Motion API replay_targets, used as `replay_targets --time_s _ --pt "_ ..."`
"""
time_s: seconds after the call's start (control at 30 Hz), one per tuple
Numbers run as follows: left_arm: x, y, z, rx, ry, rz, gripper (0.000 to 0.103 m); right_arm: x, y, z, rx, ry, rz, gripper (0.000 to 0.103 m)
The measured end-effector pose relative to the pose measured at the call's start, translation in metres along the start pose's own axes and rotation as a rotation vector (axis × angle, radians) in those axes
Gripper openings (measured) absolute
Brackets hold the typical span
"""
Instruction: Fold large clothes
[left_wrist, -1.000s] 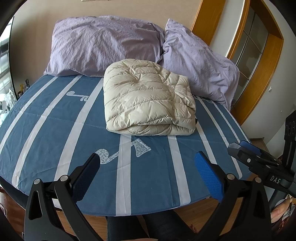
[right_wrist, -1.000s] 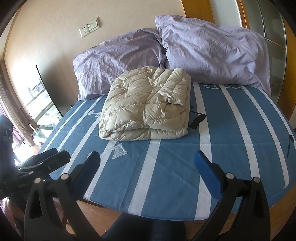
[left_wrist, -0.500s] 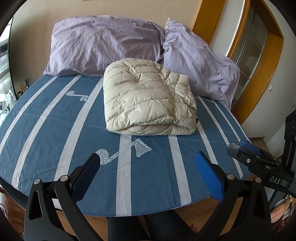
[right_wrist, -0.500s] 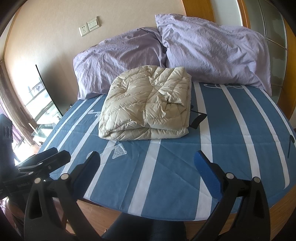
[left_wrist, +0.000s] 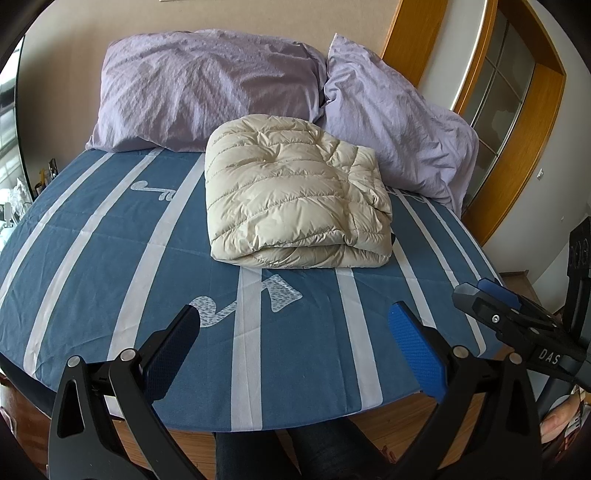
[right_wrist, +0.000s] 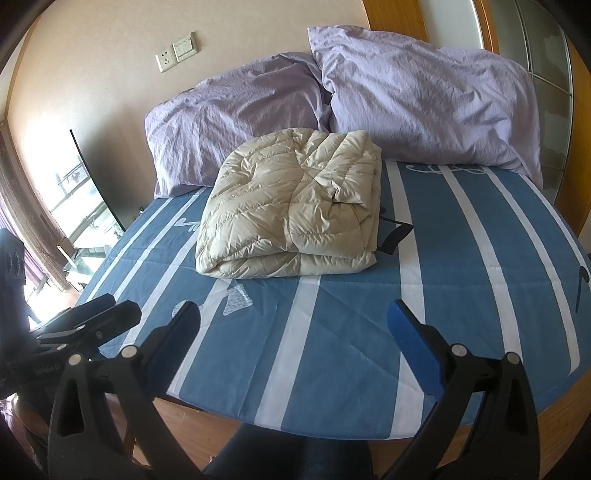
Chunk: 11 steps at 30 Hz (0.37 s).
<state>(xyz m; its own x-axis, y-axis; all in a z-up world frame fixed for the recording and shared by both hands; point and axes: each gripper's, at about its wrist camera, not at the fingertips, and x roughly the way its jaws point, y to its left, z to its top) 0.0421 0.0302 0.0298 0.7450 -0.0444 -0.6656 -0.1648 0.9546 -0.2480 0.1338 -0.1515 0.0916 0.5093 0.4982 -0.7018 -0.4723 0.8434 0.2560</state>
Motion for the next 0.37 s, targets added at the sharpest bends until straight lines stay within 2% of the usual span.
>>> replay_targets --time_s 0.37 --pt "0.0036 0.0045 -0.0018 -0.004 0.008 0.002 0.102 0.0006 -0.0022 -0.0002 0.000 0.002 0.002 0.101"
